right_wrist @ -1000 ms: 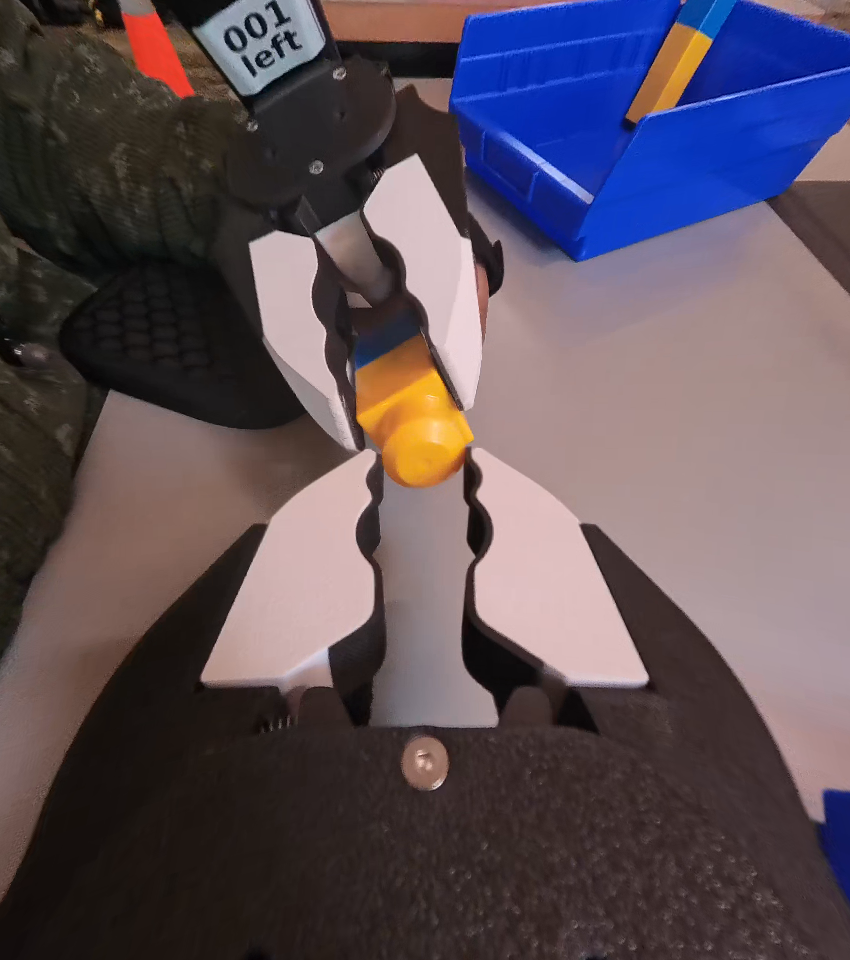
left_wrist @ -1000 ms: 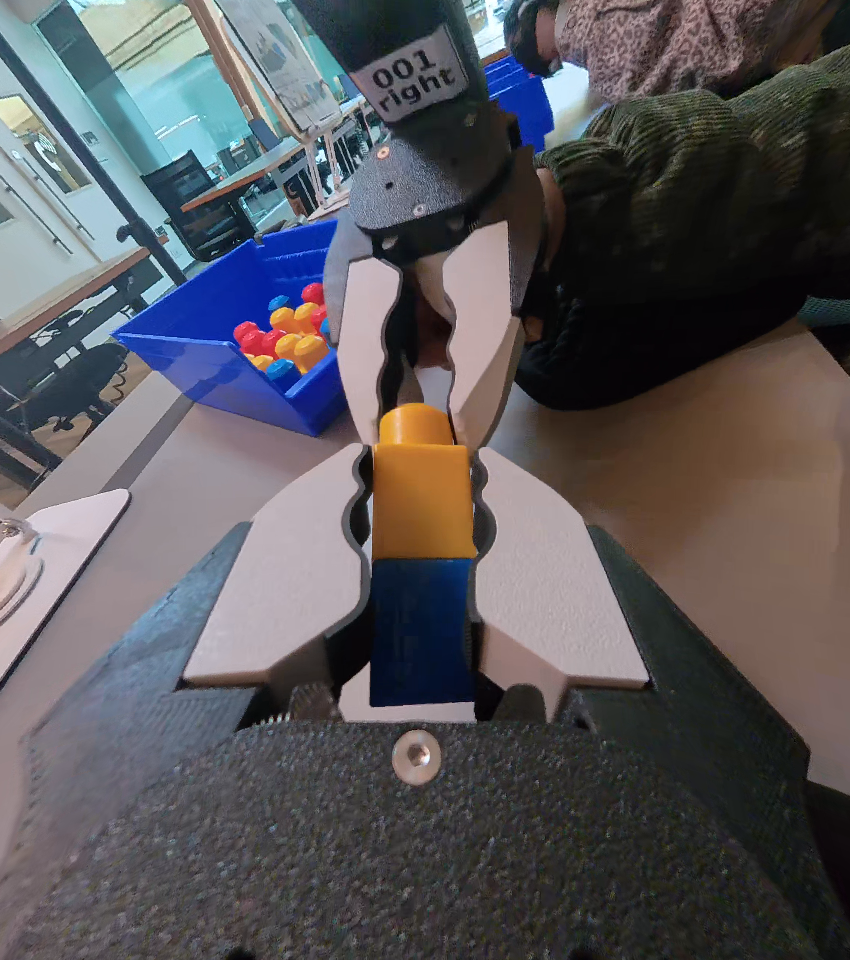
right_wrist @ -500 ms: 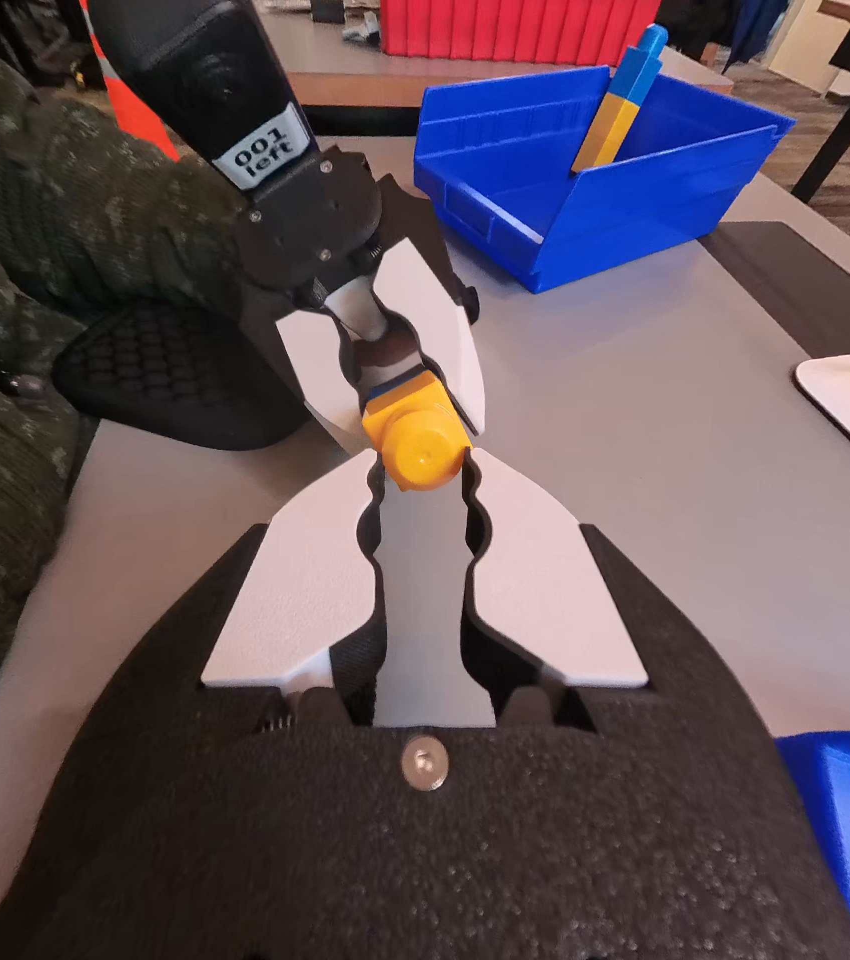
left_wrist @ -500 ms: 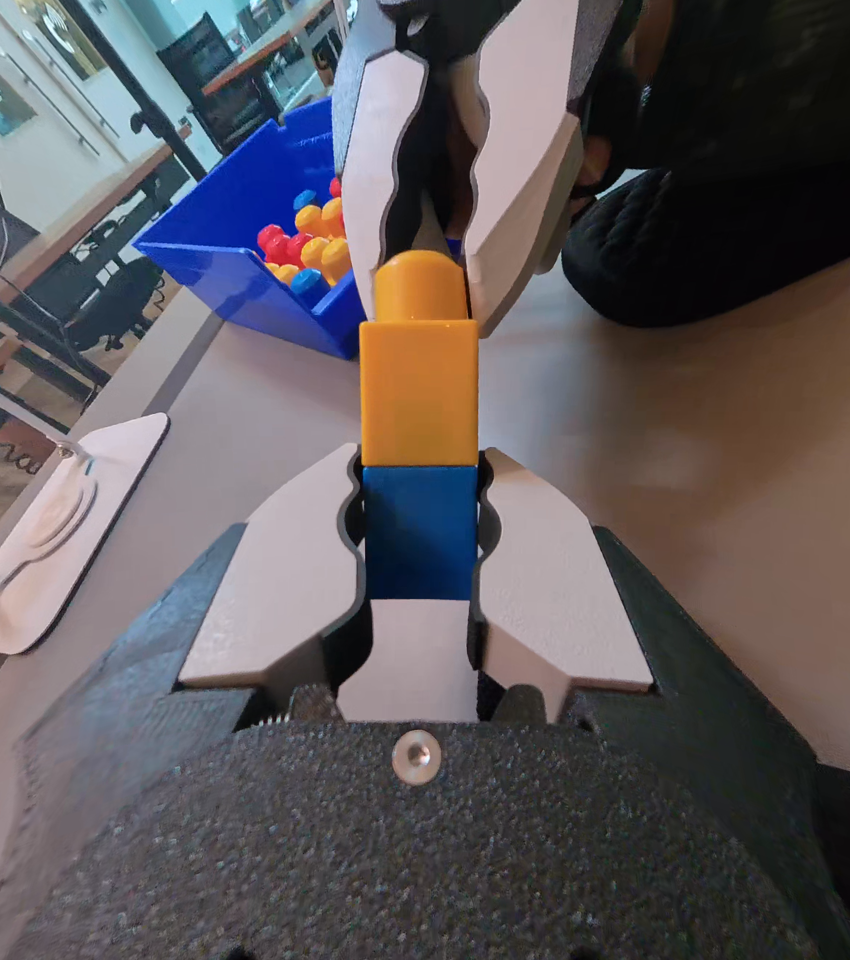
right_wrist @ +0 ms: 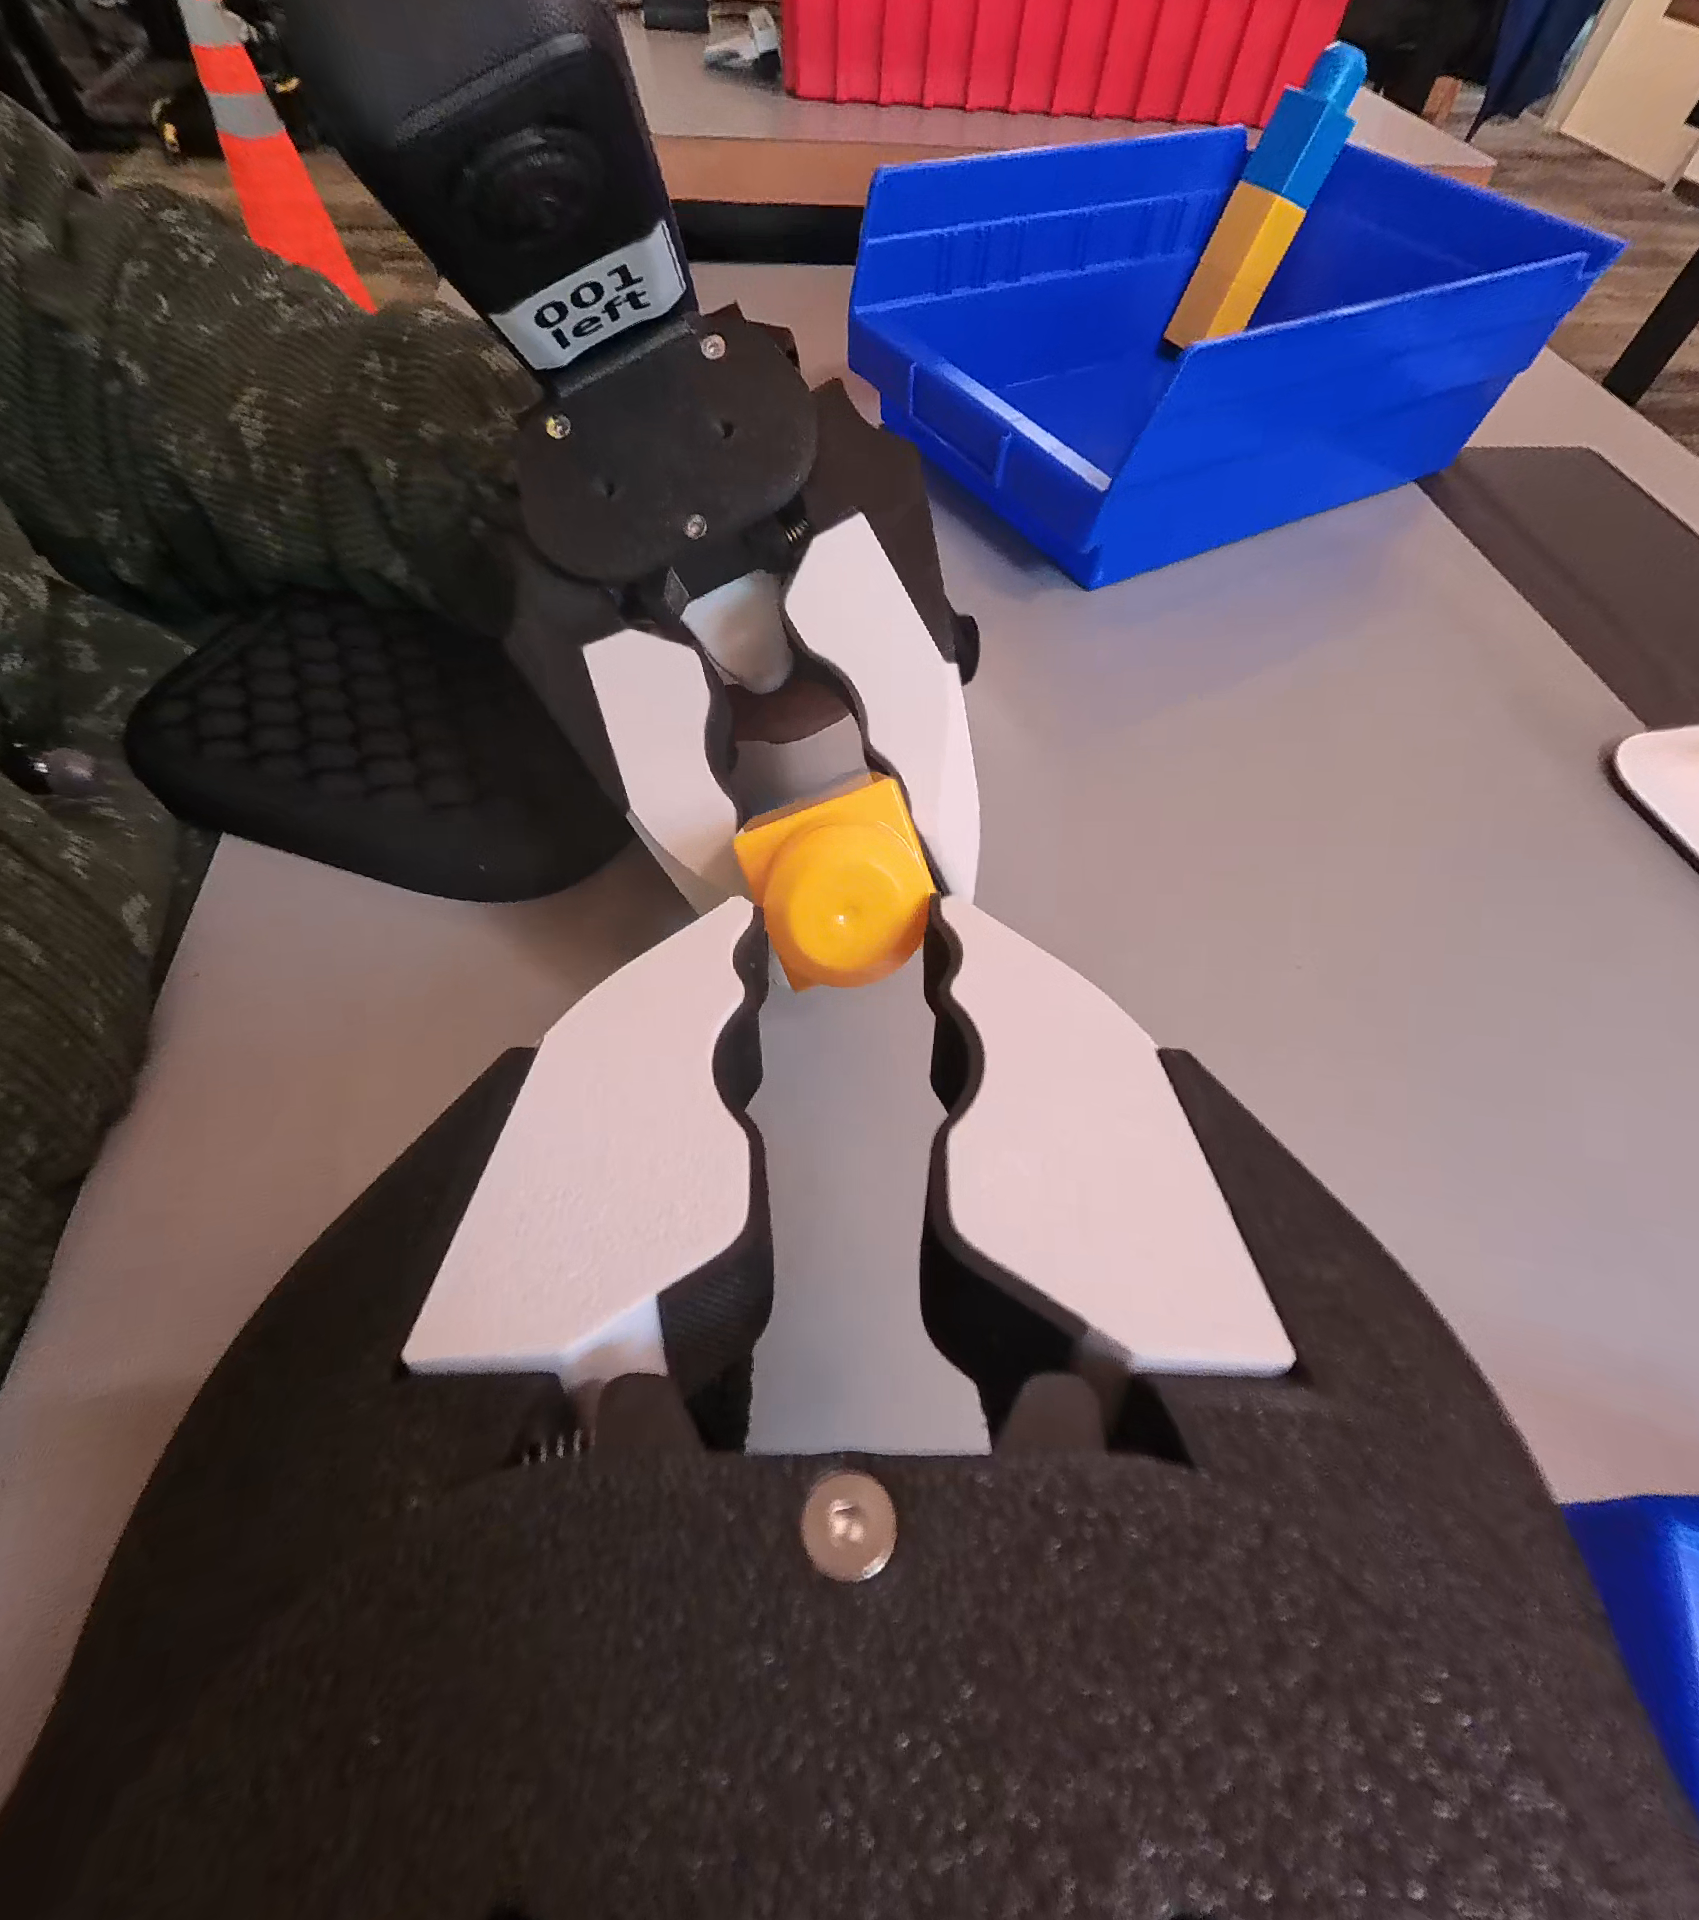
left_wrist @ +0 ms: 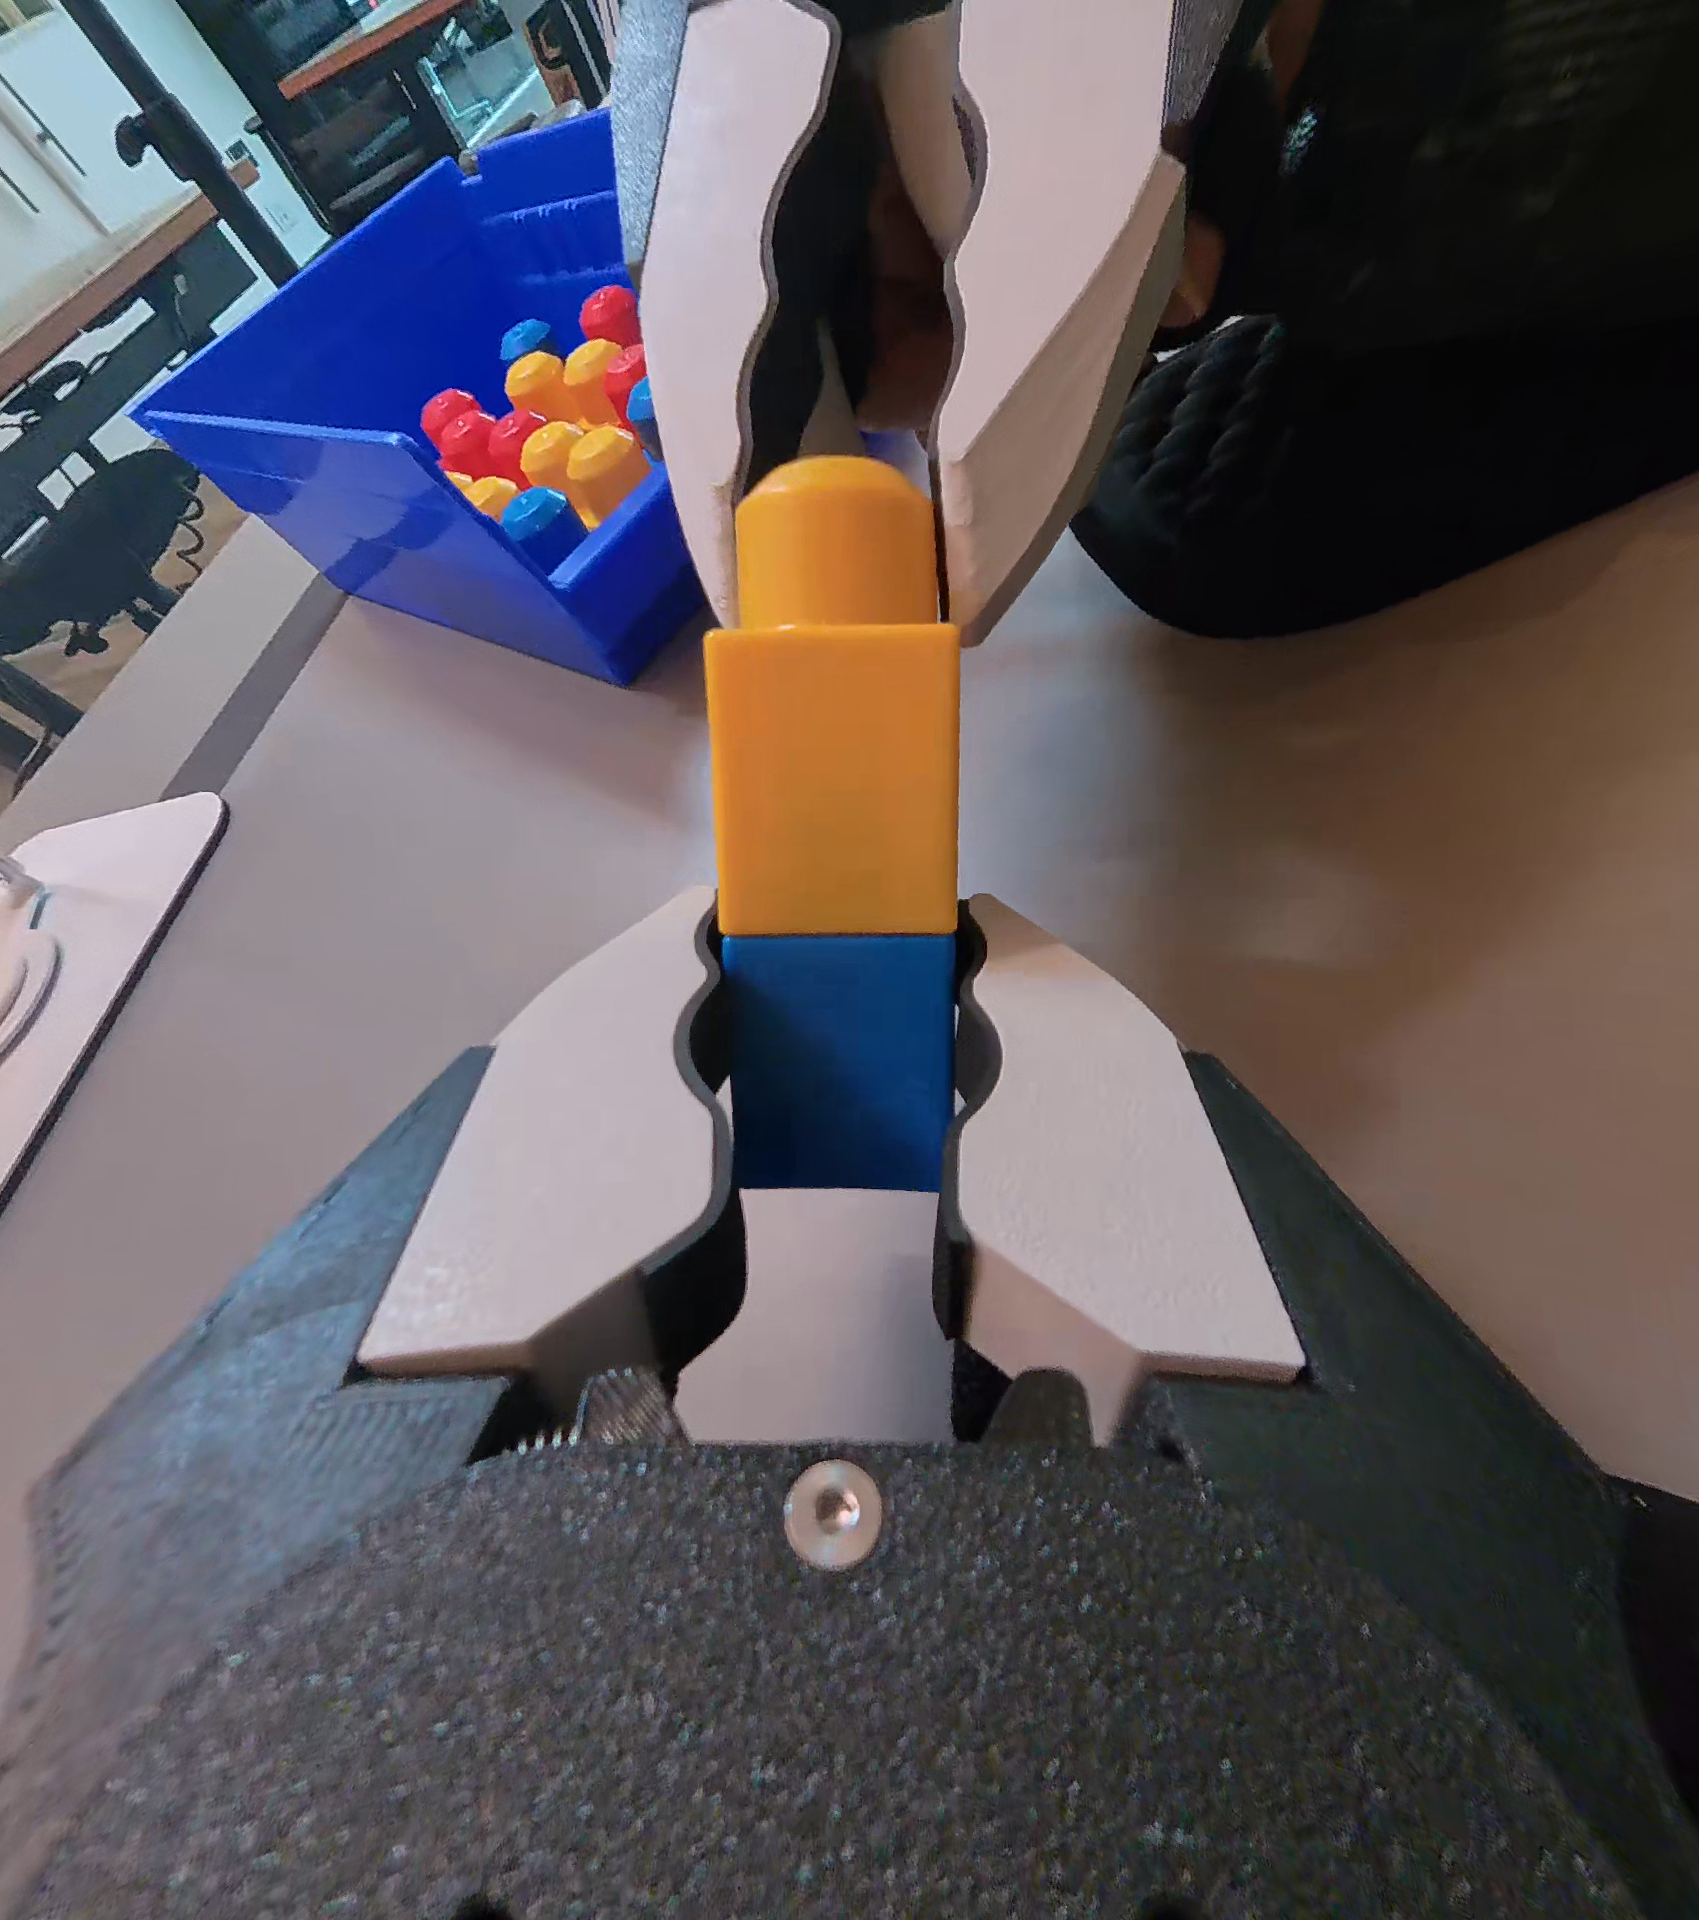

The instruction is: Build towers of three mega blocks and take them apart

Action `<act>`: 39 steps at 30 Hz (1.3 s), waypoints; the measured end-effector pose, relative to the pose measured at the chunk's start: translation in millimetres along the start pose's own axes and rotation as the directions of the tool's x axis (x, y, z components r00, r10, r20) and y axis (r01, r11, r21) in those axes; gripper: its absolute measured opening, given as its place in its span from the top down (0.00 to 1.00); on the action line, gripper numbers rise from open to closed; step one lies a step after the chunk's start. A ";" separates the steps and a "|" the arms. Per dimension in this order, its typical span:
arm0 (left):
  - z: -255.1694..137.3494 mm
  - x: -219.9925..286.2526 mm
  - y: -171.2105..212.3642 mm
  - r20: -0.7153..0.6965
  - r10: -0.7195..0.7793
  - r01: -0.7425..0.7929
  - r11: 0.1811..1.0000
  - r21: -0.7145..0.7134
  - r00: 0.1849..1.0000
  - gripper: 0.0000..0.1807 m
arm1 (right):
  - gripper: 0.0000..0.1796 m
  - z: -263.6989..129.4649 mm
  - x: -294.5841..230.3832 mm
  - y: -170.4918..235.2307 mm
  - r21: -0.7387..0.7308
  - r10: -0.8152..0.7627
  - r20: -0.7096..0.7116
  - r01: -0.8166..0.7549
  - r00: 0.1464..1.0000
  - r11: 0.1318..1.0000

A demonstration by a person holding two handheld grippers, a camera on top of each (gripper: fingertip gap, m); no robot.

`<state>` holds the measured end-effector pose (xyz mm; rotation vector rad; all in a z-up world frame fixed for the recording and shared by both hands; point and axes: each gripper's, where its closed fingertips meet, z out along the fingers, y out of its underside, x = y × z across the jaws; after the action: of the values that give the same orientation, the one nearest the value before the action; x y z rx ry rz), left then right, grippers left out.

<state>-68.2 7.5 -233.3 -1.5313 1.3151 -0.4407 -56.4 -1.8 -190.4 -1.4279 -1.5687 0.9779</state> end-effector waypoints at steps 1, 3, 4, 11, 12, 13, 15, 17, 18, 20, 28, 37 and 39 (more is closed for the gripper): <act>0.1 0.4 -1.6 -0.002 0.001 -0.001 1.000 0.007 1.000 0.78 | 0.84 -1.0 -0.9 -1.7 0.001 -0.004 0.001 0.004 1.000 1.000; -1.1 -0.8 -7.3 -0.001 -0.003 0.003 0.999 0.036 1.000 0.78 | 0.84 -3.6 -1.8 -6.5 0.012 -0.013 -0.001 0.013 1.000 1.000; -1.9 -2.0 -9.6 0.003 -0.001 0.000 0.999 0.048 1.000 0.78 | 0.84 -4.8 -1.5 -8.2 0.016 -0.017 -0.004 0.017 1.000 1.000; -3.2 -4.2 -15.1 0.015 0.007 -0.008 0.998 0.068 1.000 0.78 | 0.84 -8.6 -2.3 -15.1 0.045 -0.027 -0.003 0.027 1.000 0.999; -3.1 -5.2 -13.5 0.024 0.016 -0.018 0.998 0.053 1.000 0.78 | 0.84 -10.5 -2.7 -17.7 0.059 -0.028 -0.001 0.028 1.000 0.998; -2.5 -10.4 -2.8 0.055 0.036 -0.036 0.999 -0.010 0.998 0.78 | 0.84 -15.6 -2.4 -24.0 0.097 -0.026 -0.004 0.026 1.000 0.995; -3.3 -22.5 19.1 0.107 0.071 -0.062 0.994 -0.085 0.992 0.78 | 0.84 -42.2 1.3 -47.8 0.242 0.005 -0.009 -0.003 1.000 0.970; -5.3 -28.6 19.8 0.103 -0.016 0.021 0.999 -0.044 0.995 0.78 | 0.84 -68.7 18.0 -56.8 0.313 0.023 -0.124 0.017 0.992 0.950; -6.7 -32.3 16.0 0.109 -0.053 0.055 0.998 -0.014 0.993 0.78 | 0.84 -80.2 28.1 -57.3 0.340 0.044 -0.186 0.022 0.982 0.940; -10.1 -38.2 8.8 0.127 -0.099 0.095 0.995 0.038 0.987 0.78 | 0.84 -101.6 53.7 -53.6 0.367 0.117 -0.314 0.007 0.942 0.930; -13.6 -47.4 5.8 0.158 -0.173 0.156 0.981 0.114 0.972 0.78 | 0.84 -178.6 152.6 -36.8 0.190 0.231 -0.686 -0.137 0.690 0.972; -12.6 -42.1 1.5 0.159 -0.134 0.116 0.986 0.117 0.978 0.78 | 0.84 -244.3 266.4 54.0 -0.078 0.238 -0.861 -0.579 0.450 0.812; -12.2 -41.4 1.7 0.156 -0.133 0.116 0.987 0.116 0.979 0.78 | 0.84 -247.7 276.0 77.2 -0.105 0.241 -0.875 -0.650 0.420 0.752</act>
<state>-92.6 38.8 -216.2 -1.5320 1.0574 -0.4475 184.6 287.5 -148.9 -2.2818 -0.6437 0.0610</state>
